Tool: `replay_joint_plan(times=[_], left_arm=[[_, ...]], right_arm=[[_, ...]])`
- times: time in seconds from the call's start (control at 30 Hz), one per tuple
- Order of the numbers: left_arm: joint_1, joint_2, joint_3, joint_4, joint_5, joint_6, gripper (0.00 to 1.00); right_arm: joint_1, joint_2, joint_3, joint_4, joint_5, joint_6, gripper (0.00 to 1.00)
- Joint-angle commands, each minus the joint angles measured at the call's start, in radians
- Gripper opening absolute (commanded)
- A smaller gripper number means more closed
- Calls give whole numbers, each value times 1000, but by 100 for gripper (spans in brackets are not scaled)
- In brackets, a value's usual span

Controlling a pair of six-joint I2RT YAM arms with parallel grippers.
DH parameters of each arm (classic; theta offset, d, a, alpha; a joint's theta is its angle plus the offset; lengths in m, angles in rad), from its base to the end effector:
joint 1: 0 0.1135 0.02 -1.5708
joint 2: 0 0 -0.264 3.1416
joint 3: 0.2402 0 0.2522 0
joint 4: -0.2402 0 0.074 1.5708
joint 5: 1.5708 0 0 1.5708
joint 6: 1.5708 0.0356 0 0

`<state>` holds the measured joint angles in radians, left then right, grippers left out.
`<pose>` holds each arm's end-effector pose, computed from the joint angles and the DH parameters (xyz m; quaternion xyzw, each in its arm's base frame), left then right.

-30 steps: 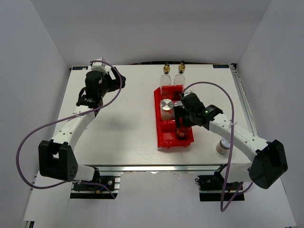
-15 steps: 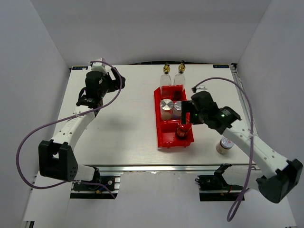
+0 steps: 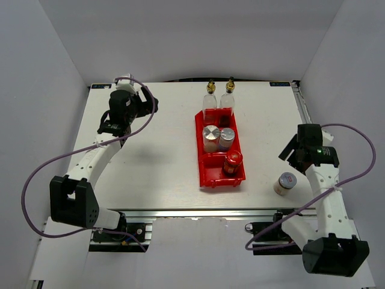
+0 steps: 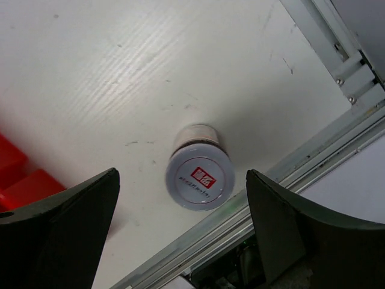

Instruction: Organize the condiment bottles

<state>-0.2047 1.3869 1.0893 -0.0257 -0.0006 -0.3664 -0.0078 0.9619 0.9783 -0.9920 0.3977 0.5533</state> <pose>0.3206 -0.0665 0.3238 -0.0657 0.8090 -0.1643 0.5605 0.1727 -0.0151 0.3056 0.3152 0.8845 -0.1044 0.3277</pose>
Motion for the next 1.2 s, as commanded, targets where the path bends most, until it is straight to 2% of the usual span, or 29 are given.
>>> replay_joint_plan(times=[0.0,0.2,0.63,1.0,1.13,1.17], left_arm=[[4,11,38,0,-1,15,98],[4,38,66,-20,-1,11,98],[4,1,35,-13,-18,9,98],[5,-3,27,-5,-18,12,98],[4,-3,30,-6,-16,11,98],[5,-3,31,-8,-16,11,98]], right_arm=[[-72,-8,-56,26,-71,-27,89],[-89,-28,-156,64,-117,-23,89],[-100,-51,-214,49,-200,-30,89],[-100,-37,-257,50,-179,-33,89],[-103,-45,-279,75,-187,-26,84],[-103,-46,-280,84,-192,-26,78]])
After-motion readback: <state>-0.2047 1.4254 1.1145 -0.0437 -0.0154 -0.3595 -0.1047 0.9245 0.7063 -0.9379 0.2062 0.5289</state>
